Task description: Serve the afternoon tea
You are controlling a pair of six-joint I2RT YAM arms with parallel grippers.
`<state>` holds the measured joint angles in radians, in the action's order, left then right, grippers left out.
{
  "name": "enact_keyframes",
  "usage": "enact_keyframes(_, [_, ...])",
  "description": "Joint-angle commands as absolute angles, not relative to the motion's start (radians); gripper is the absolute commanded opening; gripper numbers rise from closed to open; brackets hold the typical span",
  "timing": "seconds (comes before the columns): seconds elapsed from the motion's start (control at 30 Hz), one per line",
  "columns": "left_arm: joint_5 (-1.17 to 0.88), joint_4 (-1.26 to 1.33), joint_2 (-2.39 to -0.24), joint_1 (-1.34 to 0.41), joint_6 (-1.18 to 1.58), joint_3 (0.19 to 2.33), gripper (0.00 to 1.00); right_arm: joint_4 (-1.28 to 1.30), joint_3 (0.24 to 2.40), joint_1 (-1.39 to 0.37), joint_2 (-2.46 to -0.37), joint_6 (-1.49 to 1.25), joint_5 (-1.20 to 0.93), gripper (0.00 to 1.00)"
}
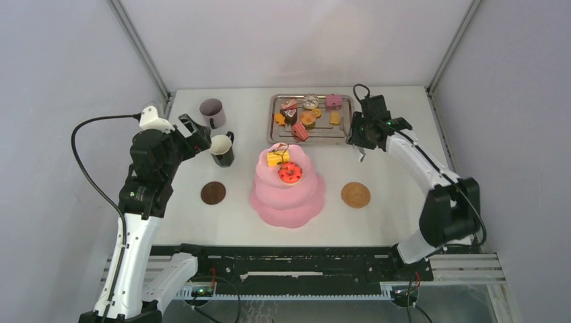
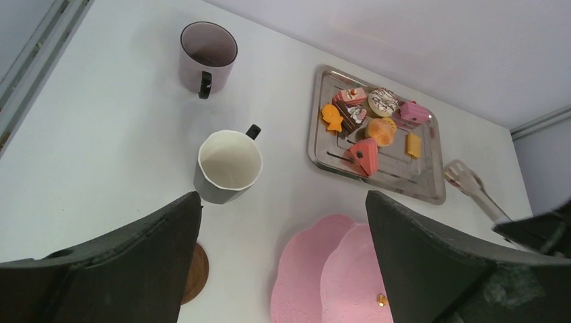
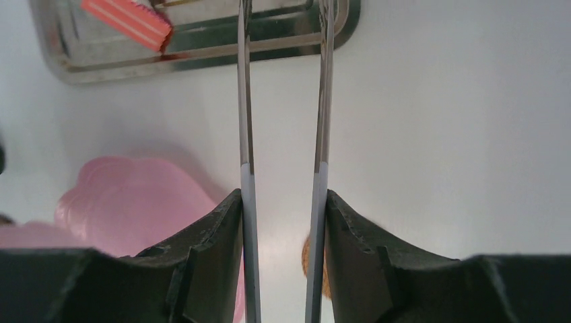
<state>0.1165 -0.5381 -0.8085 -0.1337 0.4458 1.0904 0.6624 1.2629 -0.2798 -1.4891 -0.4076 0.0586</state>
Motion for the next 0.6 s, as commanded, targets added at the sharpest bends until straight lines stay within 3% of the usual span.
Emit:
enact_keyframes(0.0, [0.08,-0.516,-0.787,-0.12,0.462,1.159,0.96,0.51,1.361,-0.276,-1.609,-0.412,0.096,0.51])
enact_keyframes(0.57, [0.084,-0.515,-0.754,-0.112,0.474,1.123,0.95,0.532,1.542,-0.329,-1.845,-0.434,0.161,0.55])
